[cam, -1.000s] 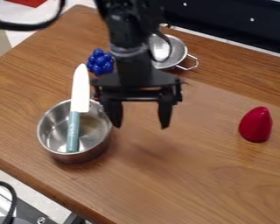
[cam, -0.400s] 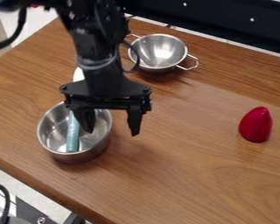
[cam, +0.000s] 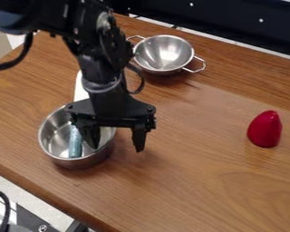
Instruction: Déplacer la pot d' argent vers le milieu du tableau
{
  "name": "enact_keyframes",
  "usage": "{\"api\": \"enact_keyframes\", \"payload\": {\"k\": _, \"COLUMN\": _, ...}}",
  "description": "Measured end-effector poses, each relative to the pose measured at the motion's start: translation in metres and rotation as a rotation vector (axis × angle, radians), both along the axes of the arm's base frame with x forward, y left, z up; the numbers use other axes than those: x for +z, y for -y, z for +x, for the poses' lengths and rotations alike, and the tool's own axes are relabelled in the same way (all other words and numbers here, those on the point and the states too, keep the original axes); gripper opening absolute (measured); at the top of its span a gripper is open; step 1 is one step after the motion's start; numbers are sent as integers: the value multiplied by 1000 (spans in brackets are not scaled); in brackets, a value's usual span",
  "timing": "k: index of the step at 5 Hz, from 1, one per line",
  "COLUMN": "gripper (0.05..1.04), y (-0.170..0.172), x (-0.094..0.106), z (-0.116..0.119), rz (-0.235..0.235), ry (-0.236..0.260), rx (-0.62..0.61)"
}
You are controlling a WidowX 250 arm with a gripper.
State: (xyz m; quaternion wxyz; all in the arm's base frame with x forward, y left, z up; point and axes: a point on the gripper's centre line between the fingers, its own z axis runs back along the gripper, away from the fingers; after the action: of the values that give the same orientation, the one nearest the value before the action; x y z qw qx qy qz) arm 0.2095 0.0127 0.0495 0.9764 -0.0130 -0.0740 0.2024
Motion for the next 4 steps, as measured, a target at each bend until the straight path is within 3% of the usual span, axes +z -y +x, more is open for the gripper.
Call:
{"api": "enact_keyframes", "payload": {"k": 2, "gripper": 997, "y": 8, "x": -17, "z": 0, "rz": 8, "ry": -17, "rx": 6}}
{"api": "enact_keyframes", "payload": {"k": 3, "gripper": 943, "y": 8, "x": -19, "z": 3, "rz": 14, "ry": -14, "rx": 8}}
{"api": "enact_keyframes", "payload": {"k": 4, "gripper": 694, "y": 7, "x": -19, "z": 4, "rz": 7, "ry": -12, "rx": 23}}
